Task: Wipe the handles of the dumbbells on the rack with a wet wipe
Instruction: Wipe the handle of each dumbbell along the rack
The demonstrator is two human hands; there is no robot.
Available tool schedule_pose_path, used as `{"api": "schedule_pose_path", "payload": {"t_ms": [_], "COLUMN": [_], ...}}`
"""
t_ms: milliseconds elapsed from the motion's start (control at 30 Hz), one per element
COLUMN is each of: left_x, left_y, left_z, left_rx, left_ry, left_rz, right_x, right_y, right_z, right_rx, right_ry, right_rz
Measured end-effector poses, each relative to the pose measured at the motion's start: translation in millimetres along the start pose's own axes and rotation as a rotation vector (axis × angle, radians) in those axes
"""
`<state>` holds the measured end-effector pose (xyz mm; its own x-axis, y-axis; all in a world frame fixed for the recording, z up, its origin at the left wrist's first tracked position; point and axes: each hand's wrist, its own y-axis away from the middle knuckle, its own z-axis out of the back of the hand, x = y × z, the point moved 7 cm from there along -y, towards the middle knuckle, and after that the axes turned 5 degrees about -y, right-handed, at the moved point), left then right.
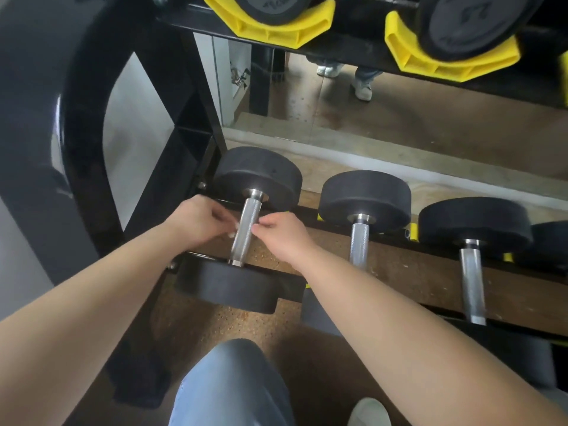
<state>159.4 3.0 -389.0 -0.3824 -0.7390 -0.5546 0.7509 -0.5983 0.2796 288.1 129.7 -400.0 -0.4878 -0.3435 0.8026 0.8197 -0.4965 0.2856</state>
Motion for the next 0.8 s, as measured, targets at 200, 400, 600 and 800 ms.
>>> {"api": "schedule_pose_path", "payload": {"t_ms": [200,400,600,800], "left_x": [-15.4,11.2,-19.7,11.6], "left_y": [-16.8,9.9,-26.5,5.7], "left_z": [-3.6,-14.2,5.4,-11.5], "left_rx": [-0.093,0.199,-0.064,0.191], "left_ry": [0.024,0.185,0.401,0.209], "left_rz": [-0.02,0.026,0.007,0.015], "right_x": [1.6,0.7,-6.5,-3.7], "right_y": [-1.4,-7.9,-5.8,-9.1], "right_z": [4.9,5.5,12.7,8.7], "right_rx": [-0.002,-0.009,-0.023,-0.004], "right_ry": [0.01,0.018,-0.073,-0.069], "right_rz": [0.035,0.054,-0.009,0.008]}}
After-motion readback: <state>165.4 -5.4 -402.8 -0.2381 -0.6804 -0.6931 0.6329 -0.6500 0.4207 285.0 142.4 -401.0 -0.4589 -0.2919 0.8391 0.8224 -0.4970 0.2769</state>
